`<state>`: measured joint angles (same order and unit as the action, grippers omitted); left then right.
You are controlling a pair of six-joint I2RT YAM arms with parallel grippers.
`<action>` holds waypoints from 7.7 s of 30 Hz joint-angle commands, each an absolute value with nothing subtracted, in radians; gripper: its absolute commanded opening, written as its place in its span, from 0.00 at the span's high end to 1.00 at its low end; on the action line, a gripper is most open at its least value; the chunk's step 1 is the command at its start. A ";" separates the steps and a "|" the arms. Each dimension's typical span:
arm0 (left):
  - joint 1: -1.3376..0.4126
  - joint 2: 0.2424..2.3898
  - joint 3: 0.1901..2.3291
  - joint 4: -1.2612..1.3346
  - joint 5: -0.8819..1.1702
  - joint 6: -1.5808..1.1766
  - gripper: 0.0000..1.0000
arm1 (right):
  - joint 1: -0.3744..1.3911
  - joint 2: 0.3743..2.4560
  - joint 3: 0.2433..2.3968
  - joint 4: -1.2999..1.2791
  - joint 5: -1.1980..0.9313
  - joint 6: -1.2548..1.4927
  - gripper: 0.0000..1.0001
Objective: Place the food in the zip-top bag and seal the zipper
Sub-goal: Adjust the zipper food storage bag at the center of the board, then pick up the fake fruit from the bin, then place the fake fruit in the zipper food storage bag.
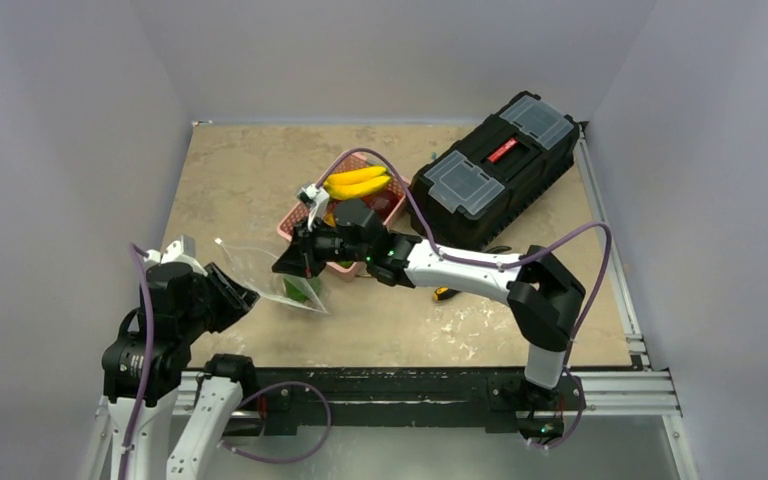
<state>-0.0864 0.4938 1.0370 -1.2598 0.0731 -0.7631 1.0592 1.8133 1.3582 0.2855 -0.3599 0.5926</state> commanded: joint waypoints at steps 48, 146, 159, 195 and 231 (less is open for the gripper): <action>-0.087 0.459 1.113 -1.235 -0.196 -0.810 1.00 | 1.069 1.877 1.421 0.443 -0.412 0.689 1.00; -0.087 0.611 0.901 -1.052 0.161 -0.816 1.00 | 0.959 2.096 1.652 -0.467 0.272 0.255 0.10; -0.087 0.623 0.878 -1.039 0.190 -0.817 1.00 | 0.963 2.085 1.653 -0.454 0.240 0.253 0.43; -0.087 0.625 0.910 -0.971 0.327 -0.779 1.00 | 1.034 1.563 1.238 0.398 -0.402 0.444 1.00; -0.087 0.566 0.922 -0.965 0.423 -0.807 1.00 | 1.091 1.636 1.263 0.287 -0.147 0.475 0.60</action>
<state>-0.0864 0.5873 0.8883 -1.0042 0.4191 -0.8005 1.0866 1.6505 1.2171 0.2417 -0.0849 0.4355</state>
